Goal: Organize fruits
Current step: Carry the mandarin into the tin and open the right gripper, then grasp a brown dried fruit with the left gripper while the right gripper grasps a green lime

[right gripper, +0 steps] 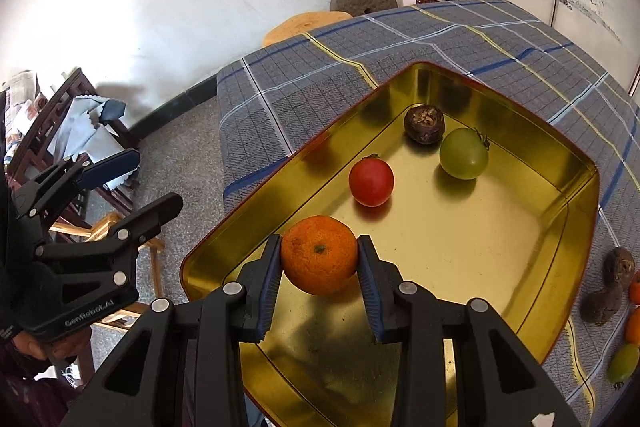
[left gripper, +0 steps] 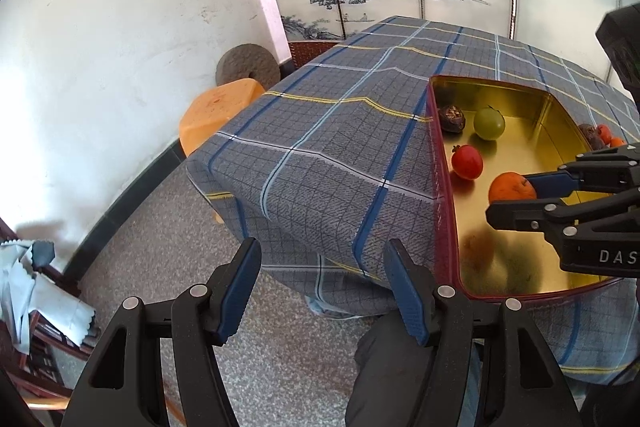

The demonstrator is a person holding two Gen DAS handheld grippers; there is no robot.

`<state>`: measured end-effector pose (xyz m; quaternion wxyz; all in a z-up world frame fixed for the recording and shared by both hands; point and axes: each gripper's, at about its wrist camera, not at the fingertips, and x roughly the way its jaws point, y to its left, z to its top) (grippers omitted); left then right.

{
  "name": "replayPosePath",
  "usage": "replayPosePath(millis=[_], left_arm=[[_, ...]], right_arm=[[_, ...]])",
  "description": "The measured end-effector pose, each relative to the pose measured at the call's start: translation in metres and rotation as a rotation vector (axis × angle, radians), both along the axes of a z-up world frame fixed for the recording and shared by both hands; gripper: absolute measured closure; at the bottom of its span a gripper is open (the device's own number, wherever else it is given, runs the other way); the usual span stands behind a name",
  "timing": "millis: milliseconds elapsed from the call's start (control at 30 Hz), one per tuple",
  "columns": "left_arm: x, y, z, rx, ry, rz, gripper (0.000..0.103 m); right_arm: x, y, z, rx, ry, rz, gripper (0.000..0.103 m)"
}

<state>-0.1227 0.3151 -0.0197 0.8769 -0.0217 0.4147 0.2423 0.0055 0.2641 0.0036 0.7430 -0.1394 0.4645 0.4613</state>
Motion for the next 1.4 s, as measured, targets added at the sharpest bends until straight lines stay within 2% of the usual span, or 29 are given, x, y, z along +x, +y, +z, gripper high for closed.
replayPosePath(millis=[167, 300, 467, 600, 733, 867, 1000, 1133, 1233, 1333, 1400], left_arm=[[0.003, -0.003, -0.004, -0.006, 0.019, -0.009, 0.038], [0.003, -0.005, -0.005, 0.000, 0.025, -0.011, 0.038], [0.003, -0.005, -0.003, -0.002, 0.025, -0.011, 0.038], [0.004, -0.010, 0.001, 0.013, 0.019, -0.029, 0.038], [0.006, -0.022, 0.009, 0.028, 0.003, -0.070, 0.038], [0.011, -0.045, 0.022, 0.031, -0.011, -0.165, 0.038], [0.024, -0.083, 0.034, -0.006, -0.006, -0.327, 0.038], [0.041, -0.125, 0.049, -0.015, -0.013, -0.485, 0.038], [0.068, -0.155, 0.057, -0.082, 0.003, -0.608, 0.038], [0.102, -0.177, 0.062, -0.149, 0.036, -0.678, 0.038], [0.129, -0.191, 0.061, -0.159, 0.050, -0.698, 0.039]], right_arm=[[0.001, 0.006, 0.004, 0.017, -0.001, -0.006, 0.067], [0.005, -0.004, 0.022, 0.112, -0.031, -0.051, 0.033], [0.004, -0.041, 0.053, 0.230, -0.117, -0.118, 0.030], [-0.005, -0.107, 0.063, 0.252, -0.225, -0.236, 0.019], [-0.002, -0.189, 0.045, 0.176, -0.255, -0.398, 0.012], [0.004, -0.282, 0.012, -0.014, -0.264, -0.606, 0.012], [0.004, -0.357, -0.012, -0.147, -0.247, -0.767, 0.012], [0.007, -0.415, -0.026, -0.168, -0.211, -0.883, 0.012], [0.009, -0.440, -0.033, -0.121, -0.158, -0.931, 0.011], [0.007, -0.447, -0.028, -0.077, -0.165, -0.922, 0.007], [0.006, -0.439, -0.027, -0.071, -0.173, -0.900, 0.007]])
